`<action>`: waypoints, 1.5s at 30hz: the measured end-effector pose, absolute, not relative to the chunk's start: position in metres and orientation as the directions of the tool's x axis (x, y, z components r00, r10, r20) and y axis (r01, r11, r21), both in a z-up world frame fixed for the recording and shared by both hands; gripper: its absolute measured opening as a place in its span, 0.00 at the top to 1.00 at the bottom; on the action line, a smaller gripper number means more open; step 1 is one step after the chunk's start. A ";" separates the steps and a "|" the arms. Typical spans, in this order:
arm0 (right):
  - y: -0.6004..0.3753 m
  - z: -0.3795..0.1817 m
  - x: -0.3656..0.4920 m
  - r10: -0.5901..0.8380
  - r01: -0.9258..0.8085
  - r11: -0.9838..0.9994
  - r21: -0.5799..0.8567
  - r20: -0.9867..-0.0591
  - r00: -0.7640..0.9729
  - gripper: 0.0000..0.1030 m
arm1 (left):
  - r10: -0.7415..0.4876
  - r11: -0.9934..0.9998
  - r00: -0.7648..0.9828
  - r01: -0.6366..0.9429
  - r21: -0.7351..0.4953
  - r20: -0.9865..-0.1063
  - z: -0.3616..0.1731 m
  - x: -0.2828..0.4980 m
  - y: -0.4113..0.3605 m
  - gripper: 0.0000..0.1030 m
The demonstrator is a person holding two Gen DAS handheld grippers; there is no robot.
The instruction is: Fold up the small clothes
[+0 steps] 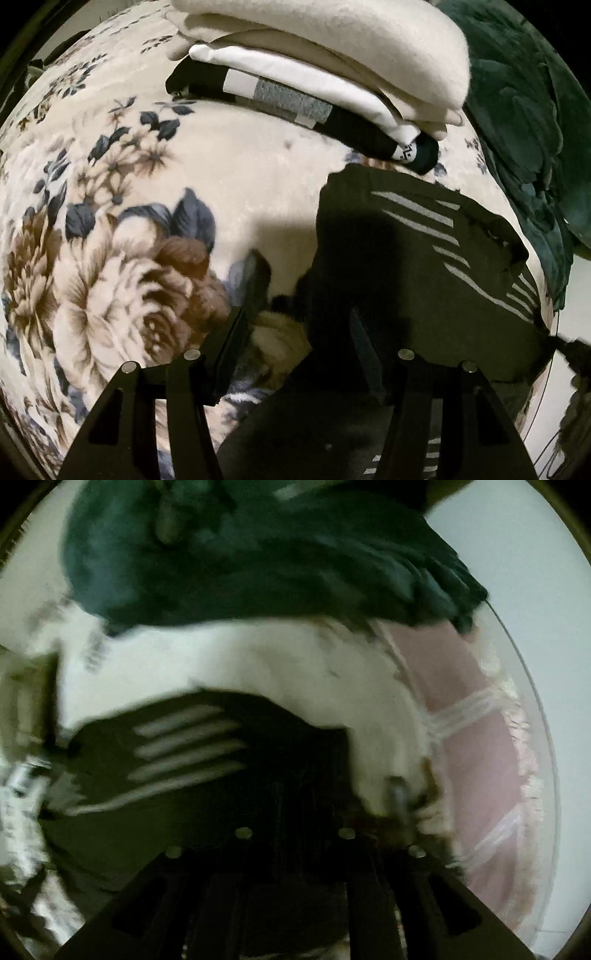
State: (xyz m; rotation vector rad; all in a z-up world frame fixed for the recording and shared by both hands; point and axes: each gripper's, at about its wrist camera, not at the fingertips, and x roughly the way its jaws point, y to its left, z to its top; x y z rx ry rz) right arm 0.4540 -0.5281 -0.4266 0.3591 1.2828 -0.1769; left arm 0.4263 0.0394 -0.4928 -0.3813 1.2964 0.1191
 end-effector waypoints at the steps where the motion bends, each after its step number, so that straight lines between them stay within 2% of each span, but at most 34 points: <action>1: -0.518 -0.420 0.454 0.115 0.297 0.932 0.208 -0.946 0.303 0.62 | -0.128 0.931 0.274 -0.298 -0.211 -0.953 -0.495 0.423 0.038 0.47; 3: -0.470 -0.417 0.464 0.285 0.155 0.928 0.338 -0.914 0.288 0.60 | -0.140 0.925 0.266 -0.308 -0.221 -0.954 -0.502 0.414 0.038 0.47; 6: -0.378 -0.429 0.482 0.424 -0.080 0.906 0.416 -0.892 0.159 0.60 | -0.177 0.902 0.255 -0.344 -0.260 -0.951 -0.515 0.400 0.038 0.47; 8: -0.322 -0.440 0.493 0.479 -0.198 0.867 0.458 -0.875 0.072 0.60 | -0.199 0.892 0.258 -0.352 -0.284 -0.945 -0.522 0.391 0.037 0.47; 10: -0.272 -0.453 0.506 0.466 -0.289 0.850 0.441 -0.885 0.020 0.60 | -0.198 0.891 0.298 -0.342 -0.298 -0.934 -0.522 0.385 0.035 0.48; 11: -0.249 -0.460 0.513 0.446 -0.339 0.843 0.418 -0.895 0.005 0.60 | -0.198 0.894 0.332 -0.326 -0.309 -0.923 -0.521 0.381 0.034 0.63; 13: -0.218 -0.473 0.523 0.429 -0.399 0.823 0.403 -0.903 -0.028 0.60 | -0.205 0.898 0.342 -0.307 -0.315 -0.917 -0.523 0.379 0.033 0.85; 17: -0.182 -0.494 0.532 0.426 -0.451 0.776 0.440 -0.894 -0.139 0.61 | -0.213 0.900 0.361 -0.290 -0.326 -0.908 -0.527 0.375 0.030 0.88; 18: -0.180 -0.495 0.531 0.430 -0.453 0.774 0.443 -0.892 -0.138 0.84 | -0.217 0.898 0.364 -0.290 -0.331 -0.906 -0.527 0.374 0.031 0.89; 19: -0.180 -0.492 0.532 0.427 -0.451 0.784 0.426 -0.898 -0.107 0.98 | -0.223 0.895 0.369 -0.290 -0.339 -0.902 -0.527 0.373 0.032 0.89; 25: -0.200 -0.484 0.555 0.415 -0.316 0.868 0.383 -0.909 0.038 0.98 | -0.233 0.893 0.376 -0.281 -0.350 -0.897 -0.523 0.363 0.041 0.91; 29: -0.200 -0.489 0.568 0.359 -0.296 0.897 0.329 -0.932 0.049 0.98 | -0.231 0.901 0.351 -0.275 -0.336 -0.907 -0.525 0.361 0.046 0.94; 32: -0.204 -0.490 0.570 0.357 -0.262 0.902 0.342 -0.934 0.009 0.97 | -0.271 0.878 0.317 -0.305 -0.368 -0.909 -0.527 0.362 0.057 0.90; 33: -0.209 -0.487 0.568 0.364 -0.242 0.904 0.353 -0.931 0.002 0.92 | -0.271 0.877 0.314 -0.309 -0.368 -0.910 -0.524 0.362 0.060 0.90; 34: -0.217 -0.481 0.564 0.384 -0.223 0.901 0.373 -0.923 0.004 0.83 | -0.262 0.883 0.313 -0.303 -0.358 -0.913 -0.520 0.361 0.063 0.89; 35: -0.235 -0.469 0.554 0.427 -0.191 0.890 0.414 -0.904 0.031 0.74 | -0.245 0.895 0.313 -0.290 -0.338 -0.917 -0.514 0.362 0.064 0.83; 36: -0.249 -0.460 0.544 0.443 -0.173 0.887 0.428 -0.895 0.058 0.57 | -0.231 0.906 0.314 -0.276 -0.321 -0.921 -0.508 0.364 0.064 0.77; 37: -0.264 -0.452 0.529 0.450 -0.152 0.888 0.434 -0.889 0.087 0.54 | -0.232 0.911 0.319 -0.261 -0.320 -0.919 -0.503 0.367 0.064 0.60; 38: -0.281 -0.447 0.512 0.460 -0.125 0.886 0.447 -0.882 0.105 0.54 | -0.245 0.911 0.327 -0.243 -0.332 -0.913 -0.498 0.370 0.063 0.40; 39: -0.295 -0.446 0.500 0.460 -0.098 0.887 0.451 -0.881 0.111 0.54 | -0.255 0.910 0.336 -0.232 -0.343 -0.907 -0.494 0.374 0.061 0.35; 45: -0.405 -0.469 0.413 0.350 0.174 0.912 0.370 -0.927 0.137 0.54 | -0.284 0.927 0.333 -0.143 -0.346 -0.899 -0.494 0.412 0.031 0.34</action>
